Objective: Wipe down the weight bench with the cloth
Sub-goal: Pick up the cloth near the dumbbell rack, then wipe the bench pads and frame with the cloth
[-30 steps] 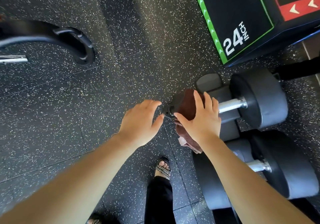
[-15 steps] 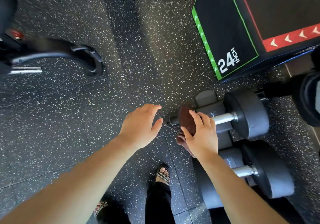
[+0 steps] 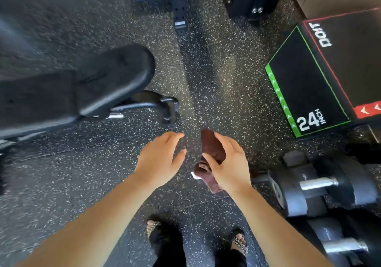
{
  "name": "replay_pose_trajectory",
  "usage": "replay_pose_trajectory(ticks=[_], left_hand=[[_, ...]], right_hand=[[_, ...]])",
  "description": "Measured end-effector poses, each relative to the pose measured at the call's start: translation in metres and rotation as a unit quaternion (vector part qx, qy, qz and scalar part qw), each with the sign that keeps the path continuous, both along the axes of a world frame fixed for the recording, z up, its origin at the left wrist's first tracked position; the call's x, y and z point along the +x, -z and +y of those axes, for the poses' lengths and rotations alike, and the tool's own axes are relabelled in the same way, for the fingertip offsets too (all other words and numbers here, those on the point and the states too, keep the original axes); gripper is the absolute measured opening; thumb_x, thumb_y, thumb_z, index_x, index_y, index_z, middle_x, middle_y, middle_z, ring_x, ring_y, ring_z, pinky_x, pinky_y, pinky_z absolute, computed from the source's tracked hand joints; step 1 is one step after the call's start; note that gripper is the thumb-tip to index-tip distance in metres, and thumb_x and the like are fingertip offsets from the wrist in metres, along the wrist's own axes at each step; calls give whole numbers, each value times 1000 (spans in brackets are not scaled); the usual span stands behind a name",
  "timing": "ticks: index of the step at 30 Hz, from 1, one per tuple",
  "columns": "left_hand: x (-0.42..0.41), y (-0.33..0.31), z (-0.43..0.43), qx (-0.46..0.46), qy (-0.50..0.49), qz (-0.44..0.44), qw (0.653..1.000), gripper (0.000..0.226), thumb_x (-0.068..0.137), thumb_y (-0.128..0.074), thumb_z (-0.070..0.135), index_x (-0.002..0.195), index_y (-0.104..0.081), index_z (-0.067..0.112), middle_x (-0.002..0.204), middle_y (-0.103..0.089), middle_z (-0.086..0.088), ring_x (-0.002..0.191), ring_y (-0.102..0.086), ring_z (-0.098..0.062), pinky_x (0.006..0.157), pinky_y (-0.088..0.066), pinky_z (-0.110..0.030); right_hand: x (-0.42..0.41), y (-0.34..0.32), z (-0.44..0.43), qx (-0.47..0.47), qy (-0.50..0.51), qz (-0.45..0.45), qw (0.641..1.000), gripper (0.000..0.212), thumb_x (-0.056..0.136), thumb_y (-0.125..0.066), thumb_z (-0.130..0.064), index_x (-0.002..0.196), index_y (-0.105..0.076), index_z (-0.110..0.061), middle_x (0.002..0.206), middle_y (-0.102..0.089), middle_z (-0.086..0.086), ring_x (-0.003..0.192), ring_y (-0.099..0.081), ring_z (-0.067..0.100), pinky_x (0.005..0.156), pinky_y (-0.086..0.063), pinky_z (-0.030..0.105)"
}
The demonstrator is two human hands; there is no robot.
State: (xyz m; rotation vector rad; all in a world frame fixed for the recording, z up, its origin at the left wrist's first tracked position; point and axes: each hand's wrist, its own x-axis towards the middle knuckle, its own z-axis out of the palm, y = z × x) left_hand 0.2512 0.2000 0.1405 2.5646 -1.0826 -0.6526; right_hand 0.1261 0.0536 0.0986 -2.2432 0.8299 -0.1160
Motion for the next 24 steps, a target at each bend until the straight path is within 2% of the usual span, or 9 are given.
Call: replay_pose_trajectory(ticks=[5,10,16,21,24], left_hand=[[82,-22,69,7,-40,-30,999,47,94,-38,42,138,-35,25,137,-44,5,116,-49,-17,93,-42,-38],[139,-19,102,4,-74,-29,997,47,94,-40,41,138,-35,25,140,-43,6,116,-50,-16,93,-42,-36],[213,2,94,-1,-97,-26,995,46,94,-42,39,137,-38,24,138,-44,5,120,-47,-18,90,-43,-35],[291,36,62,-5,-105,1,994,45,92,-47,35,135,-41,23,136,-45,3,118,-47,-22,91,-45,-43],[331,58,46,-5,-133,5,991,45,92,-48,34,134,-41,23,137,-42,5,119,-45,-22,89,-46,-43]], right_hand=[[103,-18,62,15,-30,-36,999,59,82,-68,-36,136,-45,-25,130,-47,-4,116,-47,19,97,-43,37],[185,-24,77,-2,-65,-58,996,58,81,-69,-35,134,-47,-23,127,-44,-1,113,-48,20,94,-45,39],[278,-5,54,-19,-81,-51,995,58,82,-69,-36,134,-47,-26,129,-44,-1,112,-48,22,95,-45,41],[364,22,22,-13,-59,-91,994,57,81,-71,-33,133,-49,-27,129,-44,0,116,-45,20,98,-42,37],[401,43,12,-47,-90,-69,992,54,83,-68,-36,133,-49,-26,138,-40,3,127,-35,25,101,-38,48]])
